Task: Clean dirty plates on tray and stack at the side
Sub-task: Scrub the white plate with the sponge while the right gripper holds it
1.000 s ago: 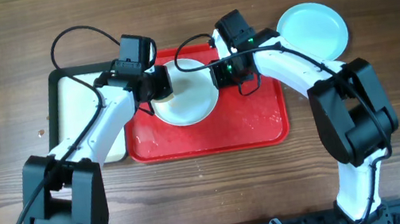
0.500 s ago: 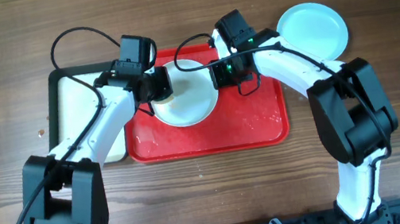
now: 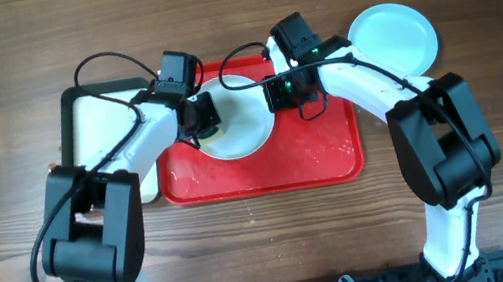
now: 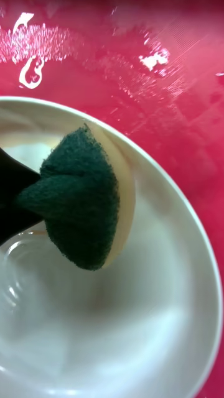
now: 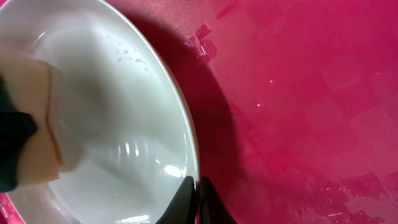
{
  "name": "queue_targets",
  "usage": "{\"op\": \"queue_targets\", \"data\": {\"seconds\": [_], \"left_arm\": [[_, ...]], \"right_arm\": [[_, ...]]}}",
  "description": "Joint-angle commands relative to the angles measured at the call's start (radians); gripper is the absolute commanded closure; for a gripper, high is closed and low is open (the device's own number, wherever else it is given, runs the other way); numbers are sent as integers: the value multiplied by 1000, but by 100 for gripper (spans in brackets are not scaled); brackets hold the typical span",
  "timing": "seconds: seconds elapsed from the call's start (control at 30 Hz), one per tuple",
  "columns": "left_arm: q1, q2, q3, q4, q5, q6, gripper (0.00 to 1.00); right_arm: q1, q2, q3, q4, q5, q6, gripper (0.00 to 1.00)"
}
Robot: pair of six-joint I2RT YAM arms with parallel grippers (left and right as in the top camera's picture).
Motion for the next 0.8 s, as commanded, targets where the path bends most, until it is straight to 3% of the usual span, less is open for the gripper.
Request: {"op": "queue_targets", "data": {"seconds": [0.0,0.4,0.6,0.77], "left_arm": [[-6,45,-9,2,0,-36,96],[-6,180,-8,21,249,-85,96],[-5,180,-2,25,257,-77,96],[-5,159,39,1,253,19,95]], "right_arm": [[6,26,0,5,-24,3,96],[13,26,0,9,-24,3,96],[13,26,0,13,-59,3,96],[13,26,0,16,-90,3,96]]}}
